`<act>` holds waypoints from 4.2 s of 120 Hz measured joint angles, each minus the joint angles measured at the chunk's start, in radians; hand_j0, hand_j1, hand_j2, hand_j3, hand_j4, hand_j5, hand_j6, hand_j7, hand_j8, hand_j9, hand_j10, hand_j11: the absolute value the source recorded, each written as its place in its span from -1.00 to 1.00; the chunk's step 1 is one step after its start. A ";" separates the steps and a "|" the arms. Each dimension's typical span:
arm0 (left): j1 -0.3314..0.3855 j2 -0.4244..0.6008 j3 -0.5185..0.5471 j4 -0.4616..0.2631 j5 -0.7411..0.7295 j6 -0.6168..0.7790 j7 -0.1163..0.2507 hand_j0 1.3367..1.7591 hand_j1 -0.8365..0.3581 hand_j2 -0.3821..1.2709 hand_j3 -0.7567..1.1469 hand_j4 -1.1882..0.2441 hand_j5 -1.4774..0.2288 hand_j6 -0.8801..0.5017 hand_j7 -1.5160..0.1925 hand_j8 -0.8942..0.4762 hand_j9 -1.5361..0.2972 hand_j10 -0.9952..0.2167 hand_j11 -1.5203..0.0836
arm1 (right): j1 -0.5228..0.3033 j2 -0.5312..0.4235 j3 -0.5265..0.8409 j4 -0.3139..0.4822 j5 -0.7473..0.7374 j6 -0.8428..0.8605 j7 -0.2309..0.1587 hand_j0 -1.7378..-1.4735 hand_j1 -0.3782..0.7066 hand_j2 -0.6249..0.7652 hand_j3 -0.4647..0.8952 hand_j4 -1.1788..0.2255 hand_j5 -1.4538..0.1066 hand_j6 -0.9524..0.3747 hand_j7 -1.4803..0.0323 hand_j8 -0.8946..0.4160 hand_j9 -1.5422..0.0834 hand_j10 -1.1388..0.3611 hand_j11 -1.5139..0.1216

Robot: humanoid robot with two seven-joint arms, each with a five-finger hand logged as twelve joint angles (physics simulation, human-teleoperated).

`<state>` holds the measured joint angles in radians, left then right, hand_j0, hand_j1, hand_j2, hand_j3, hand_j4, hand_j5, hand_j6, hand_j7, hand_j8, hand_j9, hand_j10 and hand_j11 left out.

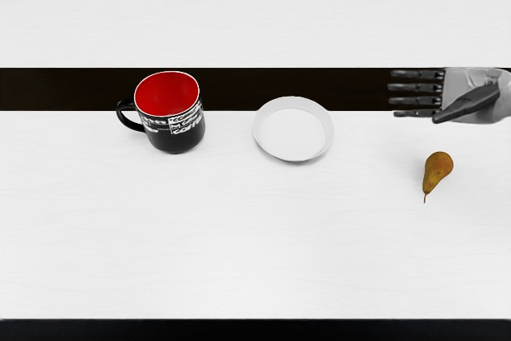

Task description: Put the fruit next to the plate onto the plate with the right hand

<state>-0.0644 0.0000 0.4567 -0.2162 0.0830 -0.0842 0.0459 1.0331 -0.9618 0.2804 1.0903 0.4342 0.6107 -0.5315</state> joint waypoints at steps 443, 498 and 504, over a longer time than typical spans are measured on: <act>-0.012 0.000 0.000 -0.086 0.000 0.003 0.000 0.52 0.98 -0.54 -0.21 0.66 0.73 0.27 0.77 0.31 0.68 0.64 0.90 | 0.171 0.163 -0.586 0.467 -1.633 -0.884 -0.079 -0.40 -0.22 -0.17 -0.32 0.19 0.30 -0.08 0.38 -0.16 0.36 0.07 0.32; -0.012 0.000 0.000 -0.088 0.001 0.003 0.000 0.52 0.98 -0.54 -0.21 0.66 0.73 0.27 0.77 0.31 0.68 0.64 0.90 | 0.168 0.165 -0.586 0.468 -1.634 -0.884 -0.079 -0.39 -0.02 -0.17 -0.32 0.06 0.13 -0.23 0.21 -0.30 0.19 -0.06 0.15; -0.012 0.000 0.000 -0.088 0.001 0.003 0.000 0.52 0.98 -0.54 -0.21 0.66 0.73 0.27 0.77 0.31 0.68 0.64 0.90 | 0.167 0.166 -0.586 0.468 -1.634 -0.884 -0.079 -0.39 0.01 -0.18 -0.32 0.04 0.11 -0.25 0.19 -0.32 0.17 -0.08 0.13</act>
<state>-0.0767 0.0000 0.4569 -0.3041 0.0845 -0.0813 0.0460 1.1998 -0.7963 -0.3053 1.5585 -1.2002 -0.2728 -0.6107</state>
